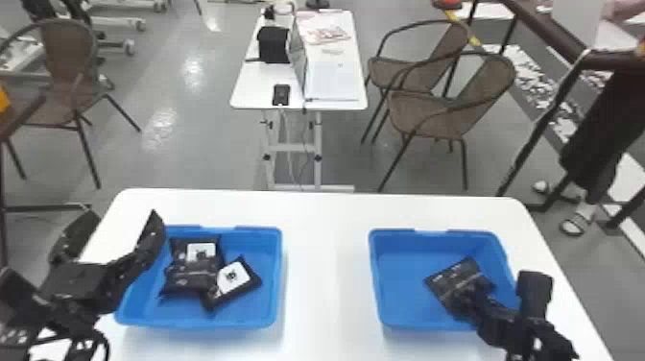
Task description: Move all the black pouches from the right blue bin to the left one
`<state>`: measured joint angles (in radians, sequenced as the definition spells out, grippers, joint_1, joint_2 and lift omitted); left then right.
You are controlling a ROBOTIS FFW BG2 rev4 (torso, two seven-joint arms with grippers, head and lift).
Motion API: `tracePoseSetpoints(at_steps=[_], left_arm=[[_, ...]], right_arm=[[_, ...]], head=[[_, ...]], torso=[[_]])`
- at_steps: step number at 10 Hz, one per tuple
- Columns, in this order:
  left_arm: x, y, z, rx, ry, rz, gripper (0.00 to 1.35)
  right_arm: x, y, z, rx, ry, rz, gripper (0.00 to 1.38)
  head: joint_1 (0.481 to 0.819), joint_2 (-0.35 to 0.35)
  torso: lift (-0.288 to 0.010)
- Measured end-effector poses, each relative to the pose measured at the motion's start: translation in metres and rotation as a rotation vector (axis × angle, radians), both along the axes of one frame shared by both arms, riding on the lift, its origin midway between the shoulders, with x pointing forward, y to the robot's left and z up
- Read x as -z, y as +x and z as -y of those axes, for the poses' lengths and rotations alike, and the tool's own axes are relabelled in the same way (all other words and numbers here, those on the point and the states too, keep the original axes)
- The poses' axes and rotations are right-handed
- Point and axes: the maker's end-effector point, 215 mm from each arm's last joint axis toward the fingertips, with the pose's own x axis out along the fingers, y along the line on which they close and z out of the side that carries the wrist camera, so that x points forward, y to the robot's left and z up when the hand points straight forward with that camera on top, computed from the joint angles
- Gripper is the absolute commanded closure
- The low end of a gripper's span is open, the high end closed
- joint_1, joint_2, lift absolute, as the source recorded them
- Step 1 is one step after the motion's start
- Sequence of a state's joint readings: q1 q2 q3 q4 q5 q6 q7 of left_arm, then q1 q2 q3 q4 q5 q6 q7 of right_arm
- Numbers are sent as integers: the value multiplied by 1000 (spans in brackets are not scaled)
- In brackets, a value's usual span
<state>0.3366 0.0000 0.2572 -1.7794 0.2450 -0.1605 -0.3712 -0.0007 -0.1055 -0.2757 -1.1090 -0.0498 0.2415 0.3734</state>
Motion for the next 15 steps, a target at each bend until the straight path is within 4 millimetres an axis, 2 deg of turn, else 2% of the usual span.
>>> tracePoseSetpoints(at_steps=[2, 4, 5, 6, 7, 8, 9, 11, 13, 15], left_arm=[[2, -1, -1, -1, -4, -4, 76], [3, -2, -2, -3, -5, -7, 76], [3, -2, -2, -3, -6, -7, 76], [3, -2, -2, -3, -6, -7, 76], [2, -1, -1, -2, -5, -6, 76], [2, -1, -1, -2, -5, -5, 76], [2, -1, -1, -2, -5, -5, 76], [2, -1, -1, -2, -8, -7, 76], [2, 1, 0, 1, -10, -6, 76], [2, 2, 3, 6, -14, -8, 76]], right_arm=[[-14, 7, -8, 8, 26, 37, 1282], [-17, 9, -6, 14, 25, 44, 1283], [-19, 9, -4, 19, 20, 46, 1136], [-25, 10, -4, 15, 15, 64, 412], [-37, 11, -9, 7, 17, 98, -2], [-52, 11, -18, -4, 31, 136, 50], [-68, 10, -26, -16, 47, 172, 251], [-95, 12, -28, -25, 25, 205, 487], [-112, 19, -12, 18, -39, 226, 510], [-111, 23, -5, 52, -61, 215, 512]], head=[[695, -32], [695, -31], [695, -32], [695, -34], [695, -31], [695, -20], [695, -14], [695, -5], [695, -26], [695, -36]], torso=[[0], [0], [0], [0], [0], [0], [0], [0], [0], [0]])
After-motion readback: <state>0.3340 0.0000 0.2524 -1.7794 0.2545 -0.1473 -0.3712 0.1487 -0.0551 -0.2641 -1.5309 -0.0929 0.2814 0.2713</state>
